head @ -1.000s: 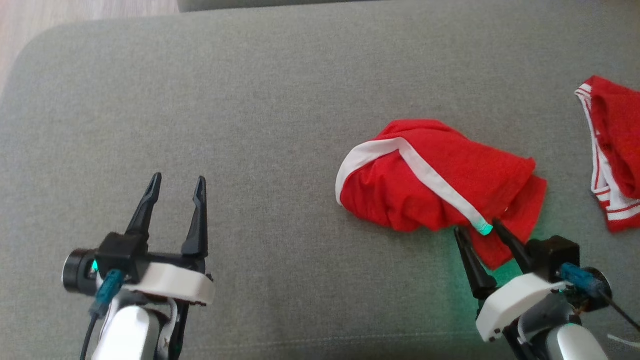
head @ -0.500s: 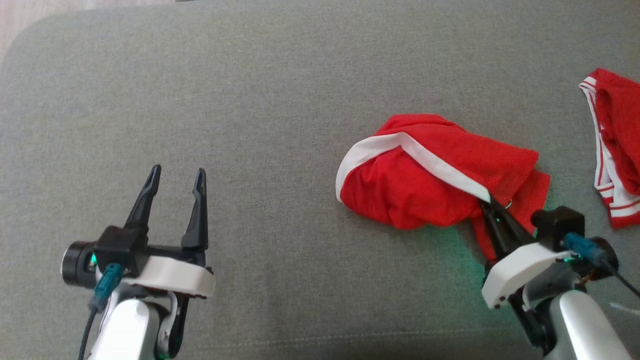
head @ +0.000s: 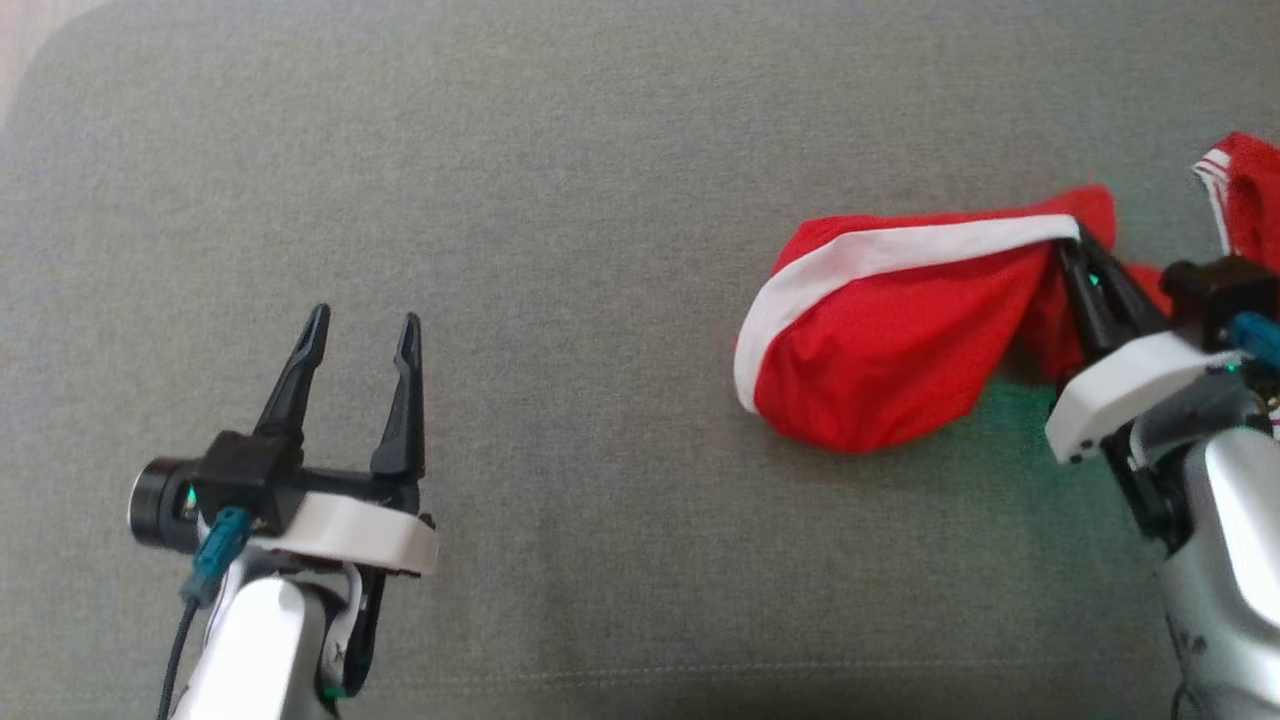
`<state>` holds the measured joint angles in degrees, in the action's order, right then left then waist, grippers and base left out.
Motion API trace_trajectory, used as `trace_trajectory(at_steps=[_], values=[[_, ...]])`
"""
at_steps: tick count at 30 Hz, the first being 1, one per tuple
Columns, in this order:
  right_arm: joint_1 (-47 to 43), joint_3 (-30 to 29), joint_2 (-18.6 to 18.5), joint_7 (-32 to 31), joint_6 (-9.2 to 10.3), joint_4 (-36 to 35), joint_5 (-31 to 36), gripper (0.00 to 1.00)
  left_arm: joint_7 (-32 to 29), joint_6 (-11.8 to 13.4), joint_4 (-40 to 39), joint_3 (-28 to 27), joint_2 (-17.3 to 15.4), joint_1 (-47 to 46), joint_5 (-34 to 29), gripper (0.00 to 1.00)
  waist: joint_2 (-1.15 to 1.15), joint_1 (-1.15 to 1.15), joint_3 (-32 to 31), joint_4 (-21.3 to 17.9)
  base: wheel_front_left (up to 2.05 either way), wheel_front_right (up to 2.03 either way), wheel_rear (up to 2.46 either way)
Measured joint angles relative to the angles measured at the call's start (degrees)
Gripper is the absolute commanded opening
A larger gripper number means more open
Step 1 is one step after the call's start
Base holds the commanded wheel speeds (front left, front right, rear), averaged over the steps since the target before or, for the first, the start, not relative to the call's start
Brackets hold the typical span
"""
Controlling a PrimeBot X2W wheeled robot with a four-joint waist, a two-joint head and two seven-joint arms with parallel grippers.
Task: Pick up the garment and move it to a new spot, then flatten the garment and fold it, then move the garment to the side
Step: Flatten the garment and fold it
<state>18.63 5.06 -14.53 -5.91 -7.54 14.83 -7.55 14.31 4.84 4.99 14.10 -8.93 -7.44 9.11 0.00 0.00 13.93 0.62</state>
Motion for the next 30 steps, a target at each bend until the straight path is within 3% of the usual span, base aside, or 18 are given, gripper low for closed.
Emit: trace_trajectory(at_steps=[1,2,4,8,14,19,30], values=[[1.0,0.4,-0.6,0.6,0.0,1.3,0.0,0.13,0.0,-0.2,0.0,0.0,0.1,-0.3,0.0,1.0,0.0,0.0,0.2,0.2,0.0,0.0,0.0],[2.0,0.6,-0.8,1.0,0.0,2.9,0.0,0.33,0.0,-0.3,-0.1,0.0,0.2,-0.5,0.0,1.0,0.0,0.0,0.5,0.4,0.0,0.0,0.0],[3.8,1.1,-0.9,1.7,0.0,6.6,-0.2,1.0,0.0,-0.3,-0.1,0.0,0.3,-0.8,0.0,1.0,0.0,0.0,1.0,0.7,0.0,0.0,0.0],[5.3,1.6,-0.5,3.9,0.0,13.1,-1.0,1.0,0.0,-0.4,0.0,0.0,0.5,-1.1,-0.1,1.0,0.0,0.0,1.3,1.2,0.0,0.0,0.0],[5.0,1.6,1.8,8.0,0.0,15.4,-2.1,1.0,0.0,-0.4,0.1,-0.3,0.6,-1.0,-0.1,1.0,0.0,0.0,0.2,0.8,0.0,0.0,0.0],[-0.3,0.5,2.9,9.1,0.0,11.8,-2.6,1.0,0.0,-0.4,0.1,-0.6,0.6,-0.1,-0.4,1.0,0.0,0.0,-1.7,0.0,0.0,0.0,0.0],[-12.2,-2.8,6.4,6.6,0.0,-8.8,-3.4,1.0,0.0,-0.2,0.0,-1.8,0.6,4.1,-0.6,1.0,0.0,0.0,-6.2,-1.7,0.0,0.0,0.0]])
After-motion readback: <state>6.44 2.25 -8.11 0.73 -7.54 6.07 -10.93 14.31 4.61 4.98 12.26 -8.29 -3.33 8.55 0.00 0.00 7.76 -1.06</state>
